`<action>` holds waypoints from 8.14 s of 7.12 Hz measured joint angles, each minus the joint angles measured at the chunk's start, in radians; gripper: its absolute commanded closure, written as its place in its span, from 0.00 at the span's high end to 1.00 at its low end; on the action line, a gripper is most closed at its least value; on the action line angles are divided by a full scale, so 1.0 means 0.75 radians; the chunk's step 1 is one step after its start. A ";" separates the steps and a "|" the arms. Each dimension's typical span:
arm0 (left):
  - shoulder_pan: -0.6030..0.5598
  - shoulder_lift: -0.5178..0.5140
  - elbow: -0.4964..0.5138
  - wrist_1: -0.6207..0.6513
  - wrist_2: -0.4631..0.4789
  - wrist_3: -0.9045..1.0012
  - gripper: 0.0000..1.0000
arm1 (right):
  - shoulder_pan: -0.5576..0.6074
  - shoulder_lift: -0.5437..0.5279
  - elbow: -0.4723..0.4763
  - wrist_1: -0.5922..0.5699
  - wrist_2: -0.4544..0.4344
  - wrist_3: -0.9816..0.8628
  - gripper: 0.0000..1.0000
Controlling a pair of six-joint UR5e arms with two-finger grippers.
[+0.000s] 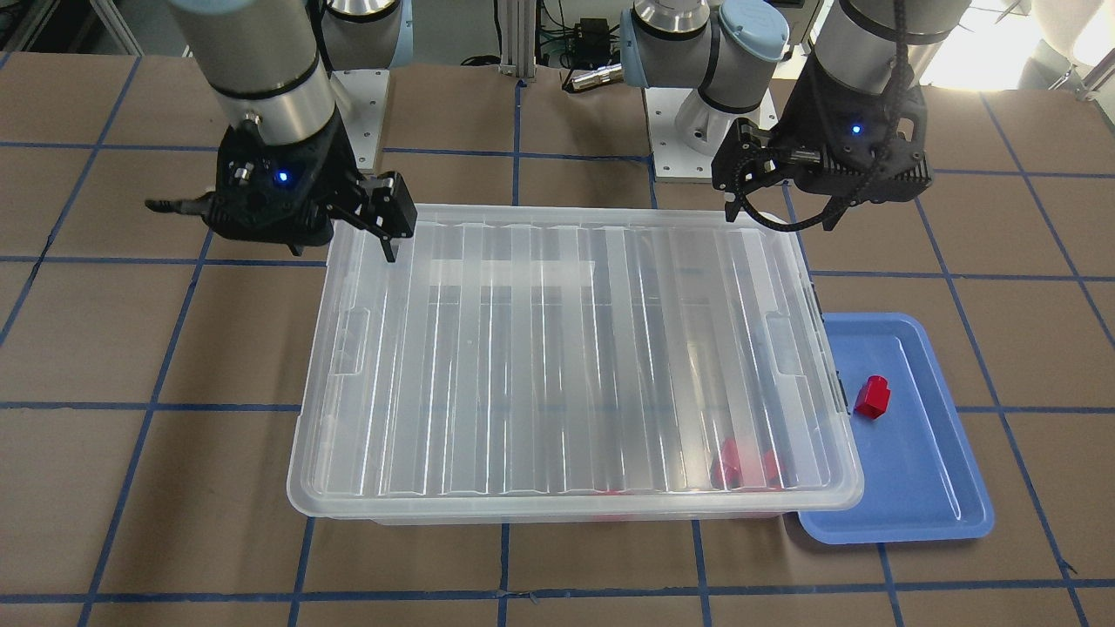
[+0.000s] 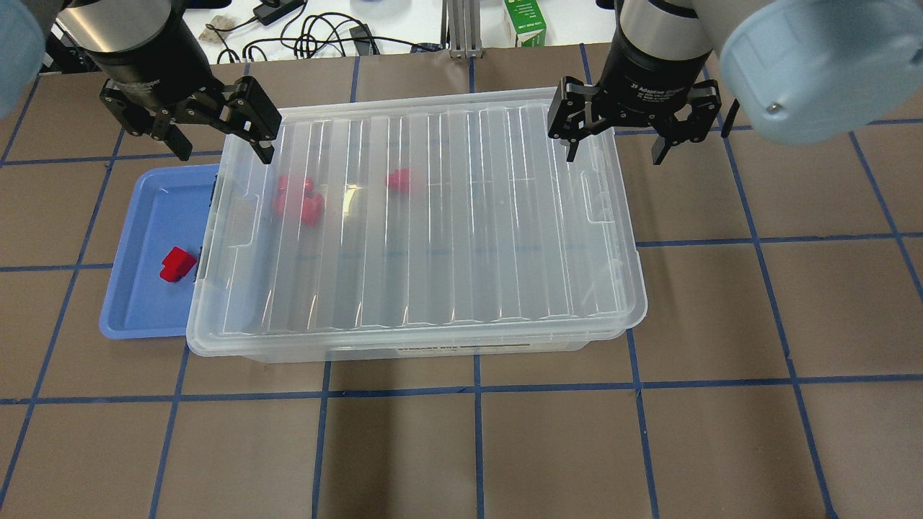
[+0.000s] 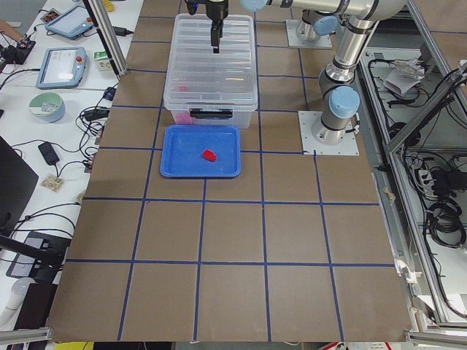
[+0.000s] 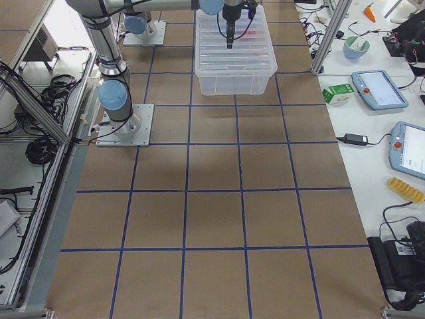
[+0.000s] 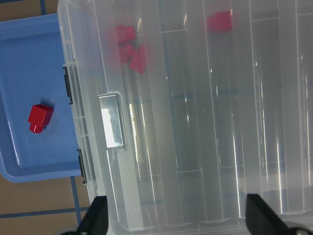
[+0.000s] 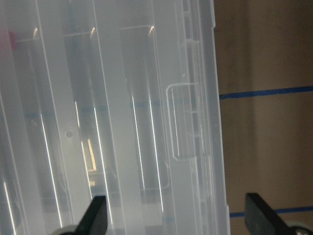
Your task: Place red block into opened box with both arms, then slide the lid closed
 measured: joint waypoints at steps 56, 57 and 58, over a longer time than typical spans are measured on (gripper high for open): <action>0.084 -0.253 -0.642 0.681 0.021 -0.134 0.00 | -0.170 -0.161 0.014 0.061 0.024 -0.096 1.00; 0.080 -0.256 -0.645 0.681 0.020 -0.135 0.00 | -0.170 -0.161 0.014 0.061 0.024 -0.096 1.00; 0.076 -0.261 -0.647 0.681 0.016 -0.135 0.00 | -0.170 -0.161 0.014 0.061 0.024 -0.096 1.00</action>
